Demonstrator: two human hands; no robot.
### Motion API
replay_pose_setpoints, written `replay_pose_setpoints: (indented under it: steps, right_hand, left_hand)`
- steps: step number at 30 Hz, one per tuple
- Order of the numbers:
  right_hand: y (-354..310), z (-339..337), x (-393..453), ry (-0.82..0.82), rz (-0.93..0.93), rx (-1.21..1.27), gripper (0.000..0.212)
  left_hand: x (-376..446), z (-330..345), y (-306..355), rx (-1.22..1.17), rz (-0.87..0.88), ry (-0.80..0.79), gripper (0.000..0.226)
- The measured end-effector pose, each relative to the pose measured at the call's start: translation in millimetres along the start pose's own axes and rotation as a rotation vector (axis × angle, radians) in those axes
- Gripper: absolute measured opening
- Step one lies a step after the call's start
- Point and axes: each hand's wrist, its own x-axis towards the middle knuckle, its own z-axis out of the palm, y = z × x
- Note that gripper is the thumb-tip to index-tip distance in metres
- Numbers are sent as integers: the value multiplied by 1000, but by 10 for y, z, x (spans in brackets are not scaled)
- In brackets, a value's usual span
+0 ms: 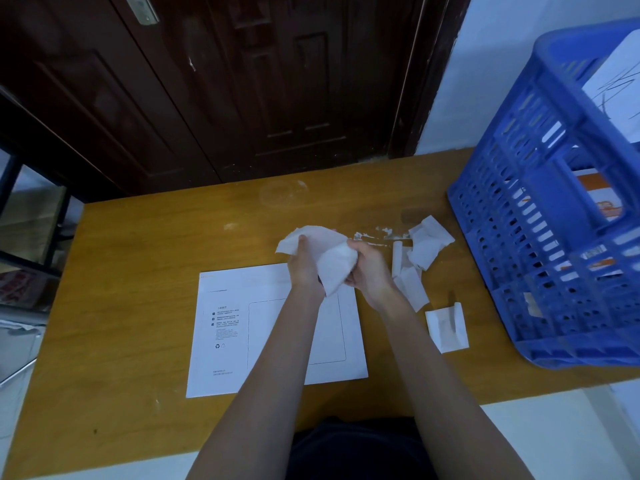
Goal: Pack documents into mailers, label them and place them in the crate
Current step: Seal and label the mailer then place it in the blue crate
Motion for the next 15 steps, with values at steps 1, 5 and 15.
replay_pose_setpoints:
  steps: [1,5,15]
  right_hand:
    - [2,-12,17,11,-2,47,32]
    - [9,-36,-2,-35,-2,-11,64]
    - [6,-148,-67,-150,6,-250,15]
  left_hand:
    - [-3,-2,1,-13,7,-30,48]
    - [42,-37,5,19,53,-23,37]
    - [148,-50,17,77,21,76,33]
